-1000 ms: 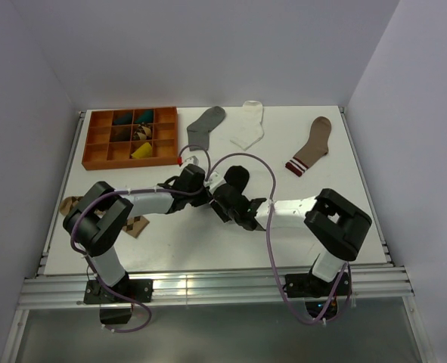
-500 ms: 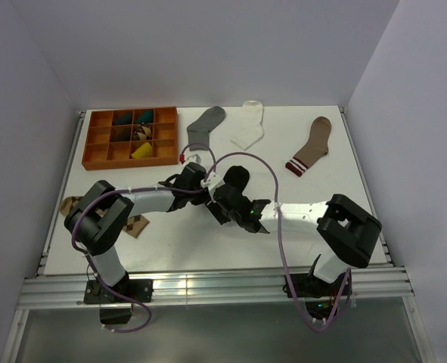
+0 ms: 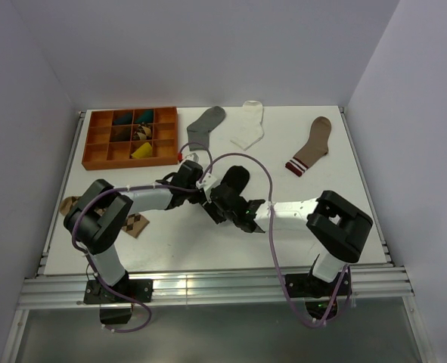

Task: Roll the socks
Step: Roll the sock at the center of the board.

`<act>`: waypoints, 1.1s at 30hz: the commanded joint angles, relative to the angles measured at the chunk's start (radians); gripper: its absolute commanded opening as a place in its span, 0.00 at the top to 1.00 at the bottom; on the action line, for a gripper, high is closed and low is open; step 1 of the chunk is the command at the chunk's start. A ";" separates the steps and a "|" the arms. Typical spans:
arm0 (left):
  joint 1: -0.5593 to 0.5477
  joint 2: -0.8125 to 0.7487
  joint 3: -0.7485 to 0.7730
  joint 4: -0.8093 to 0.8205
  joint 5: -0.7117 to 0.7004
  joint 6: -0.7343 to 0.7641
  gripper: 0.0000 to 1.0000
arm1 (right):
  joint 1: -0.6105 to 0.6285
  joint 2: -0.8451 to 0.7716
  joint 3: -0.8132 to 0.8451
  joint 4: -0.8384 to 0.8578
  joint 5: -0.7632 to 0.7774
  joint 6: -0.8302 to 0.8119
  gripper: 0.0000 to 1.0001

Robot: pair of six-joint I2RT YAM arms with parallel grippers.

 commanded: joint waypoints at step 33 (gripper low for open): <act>0.002 -0.015 0.003 -0.047 0.029 0.077 1.00 | 0.012 0.232 0.076 -0.054 0.103 0.001 0.51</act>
